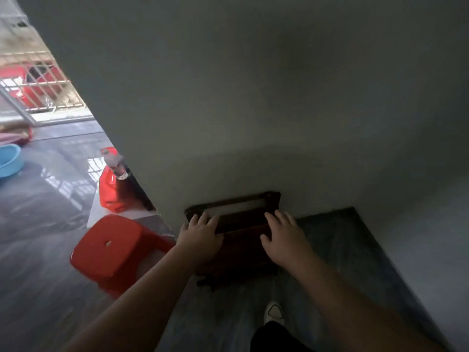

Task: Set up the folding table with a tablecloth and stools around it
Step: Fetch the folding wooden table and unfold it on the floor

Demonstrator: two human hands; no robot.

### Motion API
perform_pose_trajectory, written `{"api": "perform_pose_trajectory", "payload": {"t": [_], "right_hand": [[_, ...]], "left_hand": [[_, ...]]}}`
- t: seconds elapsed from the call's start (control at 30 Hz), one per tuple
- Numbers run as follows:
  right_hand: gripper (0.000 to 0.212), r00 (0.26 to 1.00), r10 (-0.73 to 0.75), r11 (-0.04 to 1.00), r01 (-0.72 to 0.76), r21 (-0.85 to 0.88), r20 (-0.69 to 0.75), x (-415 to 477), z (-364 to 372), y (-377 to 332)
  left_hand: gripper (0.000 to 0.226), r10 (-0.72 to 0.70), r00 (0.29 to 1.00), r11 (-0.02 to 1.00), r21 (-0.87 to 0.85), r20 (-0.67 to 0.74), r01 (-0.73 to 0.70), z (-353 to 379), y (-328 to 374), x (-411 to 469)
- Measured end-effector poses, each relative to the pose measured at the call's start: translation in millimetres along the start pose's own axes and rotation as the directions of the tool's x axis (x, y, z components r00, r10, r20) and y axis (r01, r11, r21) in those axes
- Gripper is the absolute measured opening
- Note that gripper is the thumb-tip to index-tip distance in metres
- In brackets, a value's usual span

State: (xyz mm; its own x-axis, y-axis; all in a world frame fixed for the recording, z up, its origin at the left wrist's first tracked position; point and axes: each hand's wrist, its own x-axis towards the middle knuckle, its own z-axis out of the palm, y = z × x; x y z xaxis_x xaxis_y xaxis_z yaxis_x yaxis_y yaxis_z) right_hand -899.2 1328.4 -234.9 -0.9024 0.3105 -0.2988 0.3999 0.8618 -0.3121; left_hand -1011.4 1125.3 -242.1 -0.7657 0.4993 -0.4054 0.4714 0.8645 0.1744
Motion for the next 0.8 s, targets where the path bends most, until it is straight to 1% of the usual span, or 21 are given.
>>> {"api": "perform_pose_trajectory", "payload": {"t": [0.17, 0.3, 0.4, 0.5, 0.63, 0.73, 0.77, 0.8], "right_hand": [[0.066, 0.992, -0.029, 0.999, 0.025, 0.036, 0.123, 75, -12, 45], [0.065, 0.981, -0.055, 0.996, 0.042, 0.076, 0.185, 130, 1, 59], [0.065, 0.977, -0.055, 0.995, 0.036, 0.093, 0.208, 174, 26, 70], [0.064, 0.978, -0.049, 0.993, 0.026, 0.114, 0.203, 224, 65, 82], [0.064, 0.979, -0.001, 0.988, -0.03, 0.148, 0.205, 285, 135, 99], [0.061, 0.976, 0.044, 0.959, -0.102, 0.263, 0.215, 324, 189, 111], [0.058, 0.972, 0.068, 0.931, -0.142, 0.335, 0.224, 338, 207, 116], [0.055, 0.963, 0.107, 0.878, -0.208, 0.432, 0.247, 352, 223, 119]], "left_hand": [[0.068, -0.103, 0.989, 0.993, -0.054, 0.104, 0.109, 0, 30, 60], [0.081, -0.142, 0.975, 0.989, -0.028, 0.169, 0.149, 28, 19, 116], [0.071, -0.172, 0.962, 0.977, -0.086, 0.211, 0.193, 42, 18, 154], [0.072, -0.162, 0.961, 0.972, -0.135, 0.222, 0.195, 79, 9, 202], [0.065, -0.172, 0.96, 0.95, -0.22, 0.22, 0.221, 149, -6, 267], [0.065, -0.164, 0.971, 0.929, -0.305, 0.173, 0.212, 204, -18, 305], [0.064, -0.17, 0.972, 0.902, -0.371, 0.163, 0.22, 221, -22, 317], [0.061, -0.203, 0.964, 0.839, -0.478, 0.169, 0.26, 235, -27, 328]]}}
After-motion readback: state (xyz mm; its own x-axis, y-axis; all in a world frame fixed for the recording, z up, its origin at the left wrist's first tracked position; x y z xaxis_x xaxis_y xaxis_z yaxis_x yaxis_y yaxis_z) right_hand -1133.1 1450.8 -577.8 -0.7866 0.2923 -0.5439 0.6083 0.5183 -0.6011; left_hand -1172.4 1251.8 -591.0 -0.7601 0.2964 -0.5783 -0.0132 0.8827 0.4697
